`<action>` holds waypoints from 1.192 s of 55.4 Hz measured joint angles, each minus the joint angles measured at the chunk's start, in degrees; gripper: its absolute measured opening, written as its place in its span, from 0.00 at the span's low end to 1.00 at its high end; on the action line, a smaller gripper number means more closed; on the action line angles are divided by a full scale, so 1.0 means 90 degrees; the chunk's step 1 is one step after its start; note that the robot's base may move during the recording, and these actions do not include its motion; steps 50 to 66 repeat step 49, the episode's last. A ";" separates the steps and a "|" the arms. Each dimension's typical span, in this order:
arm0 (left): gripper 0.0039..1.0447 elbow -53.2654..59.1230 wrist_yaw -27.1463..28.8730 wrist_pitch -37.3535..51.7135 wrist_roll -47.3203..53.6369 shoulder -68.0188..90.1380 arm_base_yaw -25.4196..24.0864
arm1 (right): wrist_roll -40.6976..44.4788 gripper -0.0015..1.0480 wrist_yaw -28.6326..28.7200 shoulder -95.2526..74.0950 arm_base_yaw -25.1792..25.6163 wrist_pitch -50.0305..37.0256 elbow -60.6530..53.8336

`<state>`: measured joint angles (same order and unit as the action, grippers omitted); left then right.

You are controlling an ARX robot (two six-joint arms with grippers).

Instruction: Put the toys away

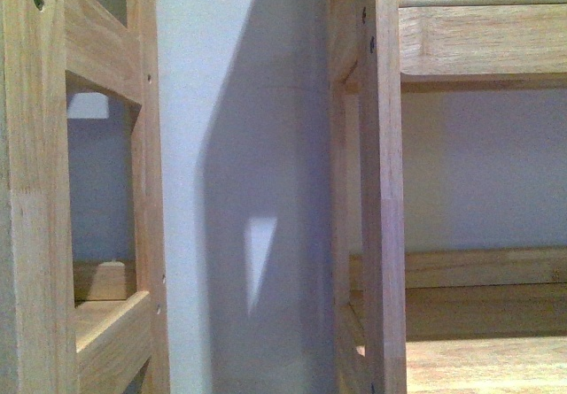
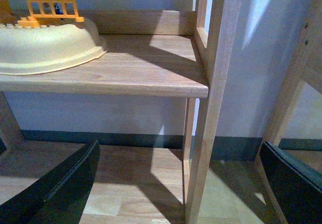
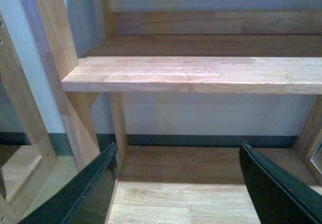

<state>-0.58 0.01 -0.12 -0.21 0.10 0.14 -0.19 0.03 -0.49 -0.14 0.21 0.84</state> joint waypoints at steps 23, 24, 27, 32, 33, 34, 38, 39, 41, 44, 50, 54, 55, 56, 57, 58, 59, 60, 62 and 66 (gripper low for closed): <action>0.94 0.0000 0.0000 0.0000 -0.0002 0.0000 0.0000 | 0.0000 0.94 0.0000 0.0002 0.0000 0.0000 0.0000; 0.94 0.0000 0.0000 0.0000 0.0000 0.0000 0.0000 | 0.0000 0.94 0.0000 0.0002 0.0000 0.0000 0.0000; 0.94 0.0000 0.0000 0.0000 0.0000 0.0000 0.0000 | 0.0000 0.94 0.0000 0.0002 0.0000 0.0000 0.0000; 0.94 0.0000 0.0000 0.0000 -0.0002 0.0000 0.0000 | 0.0000 0.94 0.0000 0.0002 0.0000 0.0000 0.0000; 0.94 0.0000 0.0000 0.0000 0.0000 0.0000 0.0000 | 0.0000 0.94 0.0000 0.0002 0.0000 0.0000 0.0000; 0.94 0.0000 0.0000 0.0000 -0.0002 0.0000 0.0000 | 0.0000 0.94 0.0000 0.0002 0.0000 0.0000 0.0000; 0.94 0.0000 0.0000 0.0000 -0.0002 0.0000 0.0000 | 0.0000 0.94 0.0000 0.0002 0.0000 0.0000 0.0000; 0.94 0.0000 0.0000 0.0000 -0.0002 0.0000 0.0000 | 0.0000 0.94 0.0000 0.0002 0.0000 0.0000 0.0000; 0.94 0.0000 0.0000 0.0000 -0.0002 0.0000 0.0000 | 0.0000 0.94 0.0000 0.0002 0.0000 0.0000 0.0000; 0.94 0.0000 0.0000 0.0000 -0.0002 0.0000 0.0000 | 0.0000 0.94 0.0000 0.0002 0.0000 0.0000 0.0000; 0.94 0.0000 0.0000 0.0000 -0.0002 0.0000 0.0000 | 0.0000 0.94 0.0000 0.0002 0.0000 0.0000 0.0000; 0.94 0.0000 0.0000 0.0000 -0.0002 0.0000 0.0000 | 0.0000 0.94 0.0000 0.0002 0.0000 0.0000 0.0000; 0.94 0.0000 0.0000 0.0000 -0.0002 0.0000 0.0000 | 0.0000 0.94 0.0000 0.0002 0.0000 0.0000 0.0000; 0.94 0.0000 0.0000 0.0000 -0.0002 0.0000 0.0000 | 0.0000 0.94 0.0000 0.0002 0.0000 0.0000 0.0000; 0.94 0.0000 0.0000 0.0000 -0.0002 0.0000 0.0000 | 0.0000 0.94 0.0000 0.0002 0.0000 0.0000 0.0000; 0.94 0.0000 0.0000 0.0000 -0.0002 0.0000 0.0000 | 0.0000 0.94 0.0000 0.0002 0.0000 0.0000 0.0000; 0.94 0.0000 0.0000 0.0000 -0.0002 0.0000 0.0000 | 0.0000 0.94 0.0000 0.0002 0.0000 0.0000 0.0000; 0.94 0.0000 0.0000 0.0000 -0.0002 0.0000 0.0000 | 0.0000 0.94 0.0000 0.0002 0.0000 0.0000 0.0000; 0.94 0.0000 0.0000 0.0000 -0.0002 0.0000 0.0000 | 0.0000 0.94 0.0000 0.0002 0.0000 0.0000 0.0000; 0.94 0.0000 0.0000 0.0000 -0.0002 0.0000 0.0000 | 0.0000 0.94 0.0000 0.0002 0.0000 0.0000 0.0000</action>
